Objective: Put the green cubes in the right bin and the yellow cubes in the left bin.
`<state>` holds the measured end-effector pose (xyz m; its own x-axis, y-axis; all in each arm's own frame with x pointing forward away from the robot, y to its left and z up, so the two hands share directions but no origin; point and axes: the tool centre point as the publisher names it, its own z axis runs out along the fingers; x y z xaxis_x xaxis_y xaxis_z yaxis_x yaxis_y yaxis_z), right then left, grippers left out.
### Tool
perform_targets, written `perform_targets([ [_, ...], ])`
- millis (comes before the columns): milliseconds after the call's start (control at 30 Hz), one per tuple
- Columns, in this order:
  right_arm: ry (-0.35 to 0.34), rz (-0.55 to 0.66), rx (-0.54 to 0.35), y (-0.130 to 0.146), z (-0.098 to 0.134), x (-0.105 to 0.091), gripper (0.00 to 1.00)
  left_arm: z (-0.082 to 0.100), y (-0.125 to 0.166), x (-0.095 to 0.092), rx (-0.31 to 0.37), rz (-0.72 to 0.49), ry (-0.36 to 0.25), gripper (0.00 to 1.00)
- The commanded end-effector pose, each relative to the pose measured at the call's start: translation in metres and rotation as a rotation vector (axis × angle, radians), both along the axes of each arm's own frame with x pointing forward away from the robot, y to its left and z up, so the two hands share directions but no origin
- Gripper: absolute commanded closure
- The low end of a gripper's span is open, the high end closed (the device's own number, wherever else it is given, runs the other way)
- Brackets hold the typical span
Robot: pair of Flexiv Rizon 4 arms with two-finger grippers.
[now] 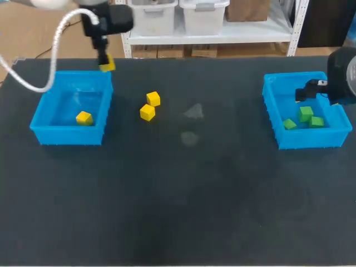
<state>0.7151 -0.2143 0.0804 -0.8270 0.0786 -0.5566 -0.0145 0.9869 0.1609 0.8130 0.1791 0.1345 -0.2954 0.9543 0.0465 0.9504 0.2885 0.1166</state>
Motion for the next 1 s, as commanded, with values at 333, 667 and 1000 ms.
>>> perform_targets([
  [333, -0.057, -0.012, 0.0, 0.0, -0.002, -0.003, 0.0, -0.03, 0.043, -0.033, 0.207, 0.057, -0.091, 0.0],
  [667, -0.057, -0.012, 0.0, 0.0, -0.002, -0.003, 0.0, 0.001, -0.053, -0.022, -0.065, 0.266, -0.031, 0.0],
  [1000, -0.057, -0.012, 0.0, 0.0, -0.002, -0.003, 0.0, -0.032, -0.107, -0.035, -0.149, 0.554, 0.076, 0.0],
])
